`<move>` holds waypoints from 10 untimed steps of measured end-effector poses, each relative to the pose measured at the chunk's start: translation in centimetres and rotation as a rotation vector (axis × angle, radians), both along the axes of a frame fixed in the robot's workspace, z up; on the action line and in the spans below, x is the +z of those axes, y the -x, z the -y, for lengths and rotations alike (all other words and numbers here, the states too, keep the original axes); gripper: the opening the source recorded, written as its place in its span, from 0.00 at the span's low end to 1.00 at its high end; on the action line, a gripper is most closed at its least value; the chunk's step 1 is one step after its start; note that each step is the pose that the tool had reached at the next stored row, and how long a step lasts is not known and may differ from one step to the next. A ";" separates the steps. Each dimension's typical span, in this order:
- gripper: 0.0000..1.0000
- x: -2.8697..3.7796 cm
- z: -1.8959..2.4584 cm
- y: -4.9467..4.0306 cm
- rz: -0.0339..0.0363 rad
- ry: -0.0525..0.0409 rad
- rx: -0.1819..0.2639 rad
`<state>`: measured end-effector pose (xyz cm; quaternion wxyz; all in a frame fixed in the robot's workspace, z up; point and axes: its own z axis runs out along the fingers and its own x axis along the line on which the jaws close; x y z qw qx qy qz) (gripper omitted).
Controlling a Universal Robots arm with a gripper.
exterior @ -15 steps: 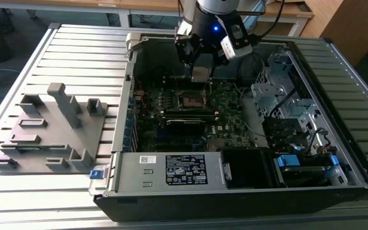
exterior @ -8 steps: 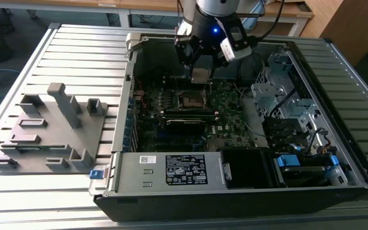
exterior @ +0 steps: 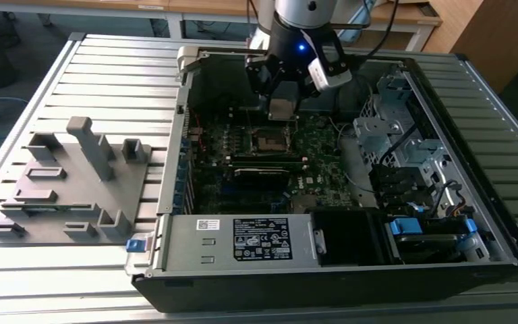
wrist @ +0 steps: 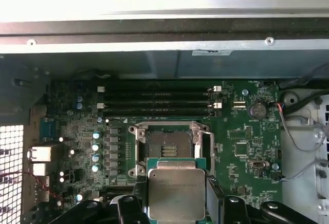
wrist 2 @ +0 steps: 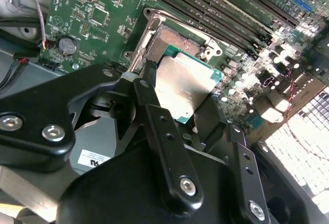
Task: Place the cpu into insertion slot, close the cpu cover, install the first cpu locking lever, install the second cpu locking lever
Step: 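Place the cpu into insertion slot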
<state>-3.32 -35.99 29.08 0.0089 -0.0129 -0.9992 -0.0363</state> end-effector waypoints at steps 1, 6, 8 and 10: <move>0.54 -0.09 0.00 0.03 0.0000 0.0001 0.000; 0.54 -0.54 0.00 0.18 -0.0001 0.0003 0.000; 0.54 -0.70 0.00 0.30 0.0000 0.0004 0.000; 0.54 -0.76 0.00 0.35 -0.0001 0.0006 0.000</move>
